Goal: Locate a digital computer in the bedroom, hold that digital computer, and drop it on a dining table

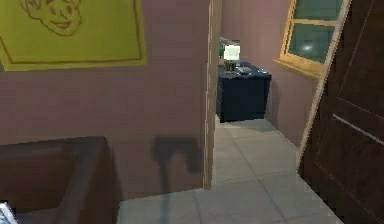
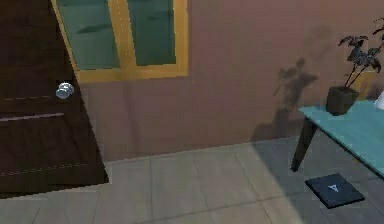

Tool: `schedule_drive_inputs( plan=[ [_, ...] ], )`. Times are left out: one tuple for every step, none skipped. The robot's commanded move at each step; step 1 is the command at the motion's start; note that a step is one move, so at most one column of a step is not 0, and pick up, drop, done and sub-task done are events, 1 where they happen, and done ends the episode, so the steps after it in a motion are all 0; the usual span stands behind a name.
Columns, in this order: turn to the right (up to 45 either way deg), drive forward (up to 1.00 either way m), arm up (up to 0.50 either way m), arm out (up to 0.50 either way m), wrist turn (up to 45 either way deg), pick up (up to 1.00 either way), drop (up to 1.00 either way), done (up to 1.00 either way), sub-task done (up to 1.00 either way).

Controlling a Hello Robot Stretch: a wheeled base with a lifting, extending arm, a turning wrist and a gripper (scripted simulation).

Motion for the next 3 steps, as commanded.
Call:
schedule_drive_inputs(
  plan=[
    [27.0,0.00,0.00,0.00,0.0,0.00,0.00,0.00,0.00],
    [0.0,1.00,0.00,0.00,0.0,0.00,0.00,0.00,0.00],
    [39.0,0.00,0.00,0.00,0.0,0.00,0.00,0.00,0.00]
  ],
)
